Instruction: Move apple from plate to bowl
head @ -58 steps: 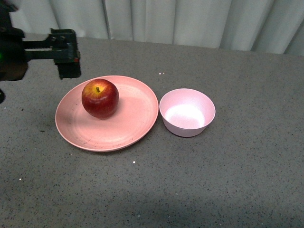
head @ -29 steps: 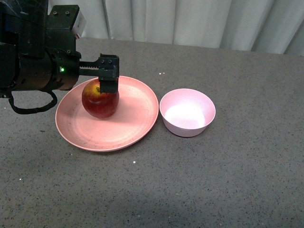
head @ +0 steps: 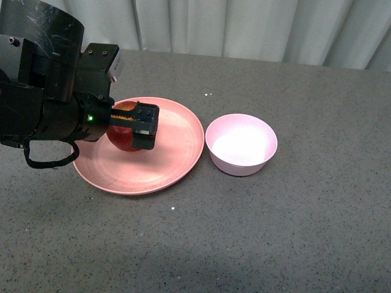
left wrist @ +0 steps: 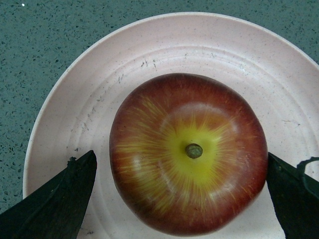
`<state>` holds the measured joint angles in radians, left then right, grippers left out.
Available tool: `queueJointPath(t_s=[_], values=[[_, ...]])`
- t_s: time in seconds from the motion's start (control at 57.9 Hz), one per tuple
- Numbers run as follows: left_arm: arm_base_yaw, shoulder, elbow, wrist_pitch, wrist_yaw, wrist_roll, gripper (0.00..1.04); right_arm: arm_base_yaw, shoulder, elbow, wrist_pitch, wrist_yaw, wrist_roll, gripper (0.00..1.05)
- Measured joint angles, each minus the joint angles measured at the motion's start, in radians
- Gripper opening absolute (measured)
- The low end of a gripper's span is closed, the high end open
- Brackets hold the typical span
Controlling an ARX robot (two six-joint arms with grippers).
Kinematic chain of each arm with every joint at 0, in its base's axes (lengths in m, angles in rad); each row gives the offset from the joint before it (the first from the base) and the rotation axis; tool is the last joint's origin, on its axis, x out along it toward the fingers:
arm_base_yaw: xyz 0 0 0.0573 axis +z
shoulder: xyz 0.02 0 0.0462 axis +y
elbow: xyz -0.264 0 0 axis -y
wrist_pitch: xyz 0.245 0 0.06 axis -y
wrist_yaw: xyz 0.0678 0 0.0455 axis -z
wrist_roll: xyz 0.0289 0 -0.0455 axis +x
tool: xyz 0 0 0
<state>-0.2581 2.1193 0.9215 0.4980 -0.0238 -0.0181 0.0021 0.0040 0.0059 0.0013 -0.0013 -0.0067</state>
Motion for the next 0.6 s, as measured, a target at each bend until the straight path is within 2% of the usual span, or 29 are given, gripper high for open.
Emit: queueJointPath(t_s=[0.225, 0.276, 0.328, 0.38, 0.501, 0.605], values=[[0.0, 0.013, 0.006, 0.016, -0.01, 0.022, 0.98, 0.0, 0.0, 0.0, 0.0, 0.0, 0.0, 0.95], [0.0, 0.013, 0.007, 0.021, -0.01, 0.025, 0.92, 0.0, 0.0, 0.0, 0.0, 0.0, 0.0, 0.95], [0.0, 0.013, 0.008, 0.026, -0.01, 0.025, 0.81, 0.0, 0.0, 0.0, 0.0, 0.0, 0.0, 0.95], [0.0, 0.012, 0.008, 0.032, -0.01, 0.025, 0.76, 0.0, 0.0, 0.0, 0.0, 0.0, 0.0, 0.95], [-0.02, -0.018, 0.0, 0.032, -0.003, 0.002, 0.74, 0.0, 0.0, 0.0, 0.0, 0.0, 0.0, 0.95], [-0.077, -0.071, 0.002, 0.032, 0.006, -0.027, 0.74, 0.0, 0.0, 0.0, 0.0, 0.0, 0.0, 0.95]])
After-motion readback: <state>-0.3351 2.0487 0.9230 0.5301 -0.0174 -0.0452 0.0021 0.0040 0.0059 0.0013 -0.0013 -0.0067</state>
